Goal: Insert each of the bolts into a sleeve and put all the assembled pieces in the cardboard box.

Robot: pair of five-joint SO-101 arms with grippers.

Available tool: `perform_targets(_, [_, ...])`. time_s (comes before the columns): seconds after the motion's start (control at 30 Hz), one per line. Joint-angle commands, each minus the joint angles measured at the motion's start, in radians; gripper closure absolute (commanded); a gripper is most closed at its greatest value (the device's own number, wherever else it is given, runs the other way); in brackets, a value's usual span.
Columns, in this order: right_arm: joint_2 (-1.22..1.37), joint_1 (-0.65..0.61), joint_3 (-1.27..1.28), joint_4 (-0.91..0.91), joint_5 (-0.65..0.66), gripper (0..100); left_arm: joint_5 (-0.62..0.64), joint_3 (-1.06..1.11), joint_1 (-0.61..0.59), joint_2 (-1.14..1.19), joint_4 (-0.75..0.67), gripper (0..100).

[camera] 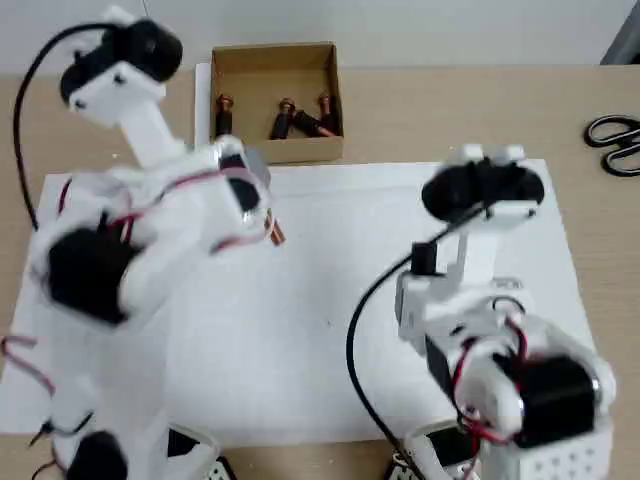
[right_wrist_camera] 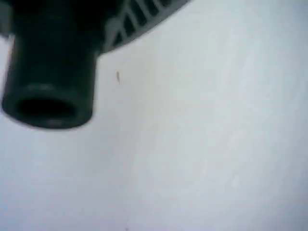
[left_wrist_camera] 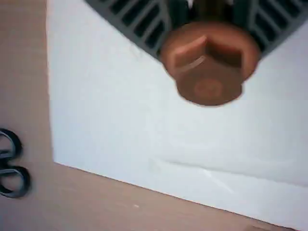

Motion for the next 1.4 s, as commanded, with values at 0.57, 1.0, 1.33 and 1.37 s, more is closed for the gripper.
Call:
perform_targets(0.57, [-0.231, -0.338, 0.282, -0.148, 0.008, 99.6, -0.167, 0.865, 0.146, -0.864, -0.242, 99])
perform_targets(1.0, [-0.529, -0.444, 0.574, -0.346, 0.011, 99.6, -0.226, 1.346, 0.155, -1.387, -0.448, 99])
perform_targets(1.33, [-0.805, -0.47, 0.893, -0.487, 0.089, 99.6, -0.206, 1.517, 0.15, -1.445, -0.675, 99])
perform_targets(1.37, [-0.825, -0.49, 0.919, -0.498, 0.089, 99.6, -0.206, 1.524, 0.15, -1.445, -0.707, 99])
